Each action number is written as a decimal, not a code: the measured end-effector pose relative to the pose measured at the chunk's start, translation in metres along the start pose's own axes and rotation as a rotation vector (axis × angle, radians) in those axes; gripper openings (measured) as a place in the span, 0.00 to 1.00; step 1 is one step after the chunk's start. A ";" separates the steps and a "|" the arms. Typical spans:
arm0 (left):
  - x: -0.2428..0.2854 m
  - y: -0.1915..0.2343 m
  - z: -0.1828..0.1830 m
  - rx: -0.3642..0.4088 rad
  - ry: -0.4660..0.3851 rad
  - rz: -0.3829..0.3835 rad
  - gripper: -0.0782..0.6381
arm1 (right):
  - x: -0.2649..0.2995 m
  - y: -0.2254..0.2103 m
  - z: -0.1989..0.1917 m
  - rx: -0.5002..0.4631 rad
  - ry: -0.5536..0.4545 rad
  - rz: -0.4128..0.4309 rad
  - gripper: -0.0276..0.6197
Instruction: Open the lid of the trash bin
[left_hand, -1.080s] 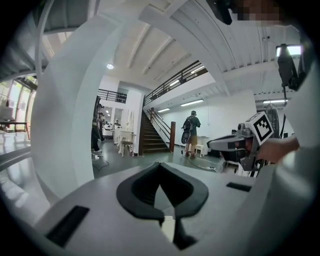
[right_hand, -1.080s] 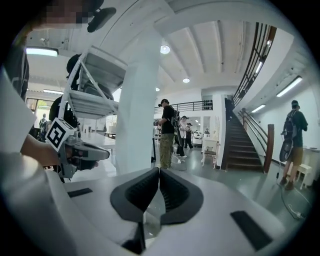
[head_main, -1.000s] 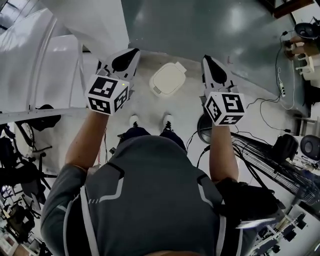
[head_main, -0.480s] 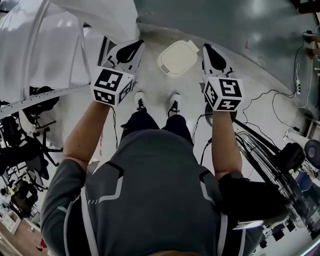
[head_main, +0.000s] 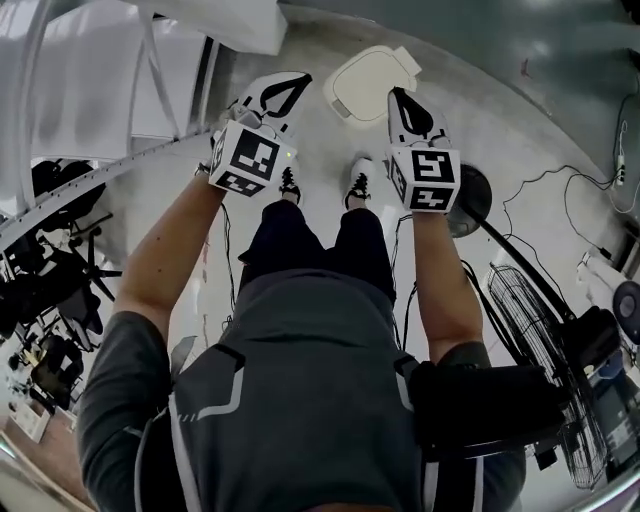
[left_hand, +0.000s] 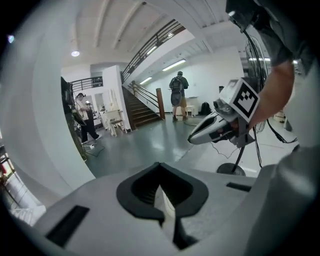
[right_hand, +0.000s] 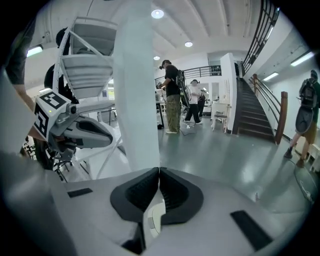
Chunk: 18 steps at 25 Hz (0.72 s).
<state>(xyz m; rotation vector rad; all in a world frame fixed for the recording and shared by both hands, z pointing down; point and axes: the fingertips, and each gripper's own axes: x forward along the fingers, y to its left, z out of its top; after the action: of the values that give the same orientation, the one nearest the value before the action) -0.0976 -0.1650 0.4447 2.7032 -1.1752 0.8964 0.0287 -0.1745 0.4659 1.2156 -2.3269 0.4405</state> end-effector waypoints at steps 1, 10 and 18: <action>0.008 -0.002 -0.010 0.004 0.014 -0.009 0.12 | 0.008 0.003 -0.011 0.000 0.017 0.001 0.09; 0.082 -0.037 -0.104 -0.024 0.156 -0.096 0.12 | 0.072 0.017 -0.115 0.010 0.155 0.042 0.09; 0.140 -0.071 -0.186 -0.178 0.255 -0.193 0.12 | 0.115 0.030 -0.207 0.108 0.227 0.106 0.09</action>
<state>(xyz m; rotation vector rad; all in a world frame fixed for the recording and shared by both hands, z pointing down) -0.0637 -0.1549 0.6856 2.4239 -0.8818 1.0162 0.0010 -0.1358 0.6994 1.0336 -2.2023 0.7112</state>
